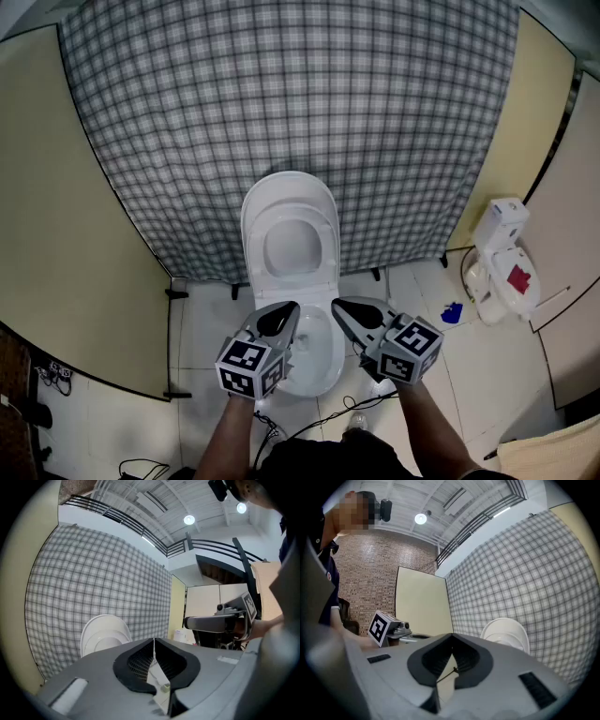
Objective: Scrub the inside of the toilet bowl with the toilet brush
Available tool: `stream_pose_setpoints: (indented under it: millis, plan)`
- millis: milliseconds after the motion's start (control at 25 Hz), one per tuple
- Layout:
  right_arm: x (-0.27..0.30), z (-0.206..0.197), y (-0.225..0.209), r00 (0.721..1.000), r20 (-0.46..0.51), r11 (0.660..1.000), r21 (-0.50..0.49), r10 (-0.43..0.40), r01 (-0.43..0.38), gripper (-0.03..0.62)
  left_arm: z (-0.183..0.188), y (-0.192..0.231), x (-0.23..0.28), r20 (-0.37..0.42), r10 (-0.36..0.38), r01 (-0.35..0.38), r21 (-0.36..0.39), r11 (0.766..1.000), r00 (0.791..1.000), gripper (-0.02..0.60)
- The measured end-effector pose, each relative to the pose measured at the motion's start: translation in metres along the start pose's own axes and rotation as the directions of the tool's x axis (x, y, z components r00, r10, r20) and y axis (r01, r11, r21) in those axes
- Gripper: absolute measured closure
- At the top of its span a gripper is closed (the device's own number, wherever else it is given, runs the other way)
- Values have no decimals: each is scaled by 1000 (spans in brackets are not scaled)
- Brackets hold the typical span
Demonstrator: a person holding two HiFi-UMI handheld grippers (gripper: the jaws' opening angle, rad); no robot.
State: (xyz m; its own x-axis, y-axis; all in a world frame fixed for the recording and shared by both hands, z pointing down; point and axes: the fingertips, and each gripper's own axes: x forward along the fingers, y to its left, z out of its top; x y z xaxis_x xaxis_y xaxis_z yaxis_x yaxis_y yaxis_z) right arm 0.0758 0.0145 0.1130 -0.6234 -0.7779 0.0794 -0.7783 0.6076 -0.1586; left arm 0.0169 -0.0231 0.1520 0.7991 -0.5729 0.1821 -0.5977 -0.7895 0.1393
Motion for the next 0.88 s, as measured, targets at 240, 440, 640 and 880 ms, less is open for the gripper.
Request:
stream_pose_setpoints:
  millis: [240,440,640,880]
  plan:
    - [17,-23,-3,999,-11,999,13,37,-37,594,-31,30,1,-54,45,-45,10,999,998,568]
    - [29,-86,13,990,-76,992,49,120,-117,594,-114,58,-20,-137,137,-144,-45,989,981,568]
    - [44,-129,26,975,-111,979,93,191,-182,594,-200,88,-37,-217,208,-238,-120,964,954,569]
    - [68,-193,35,961,-144,963,171,235,-210,594,-301,132,-61,-322,321,-382,-144,913,890,568]
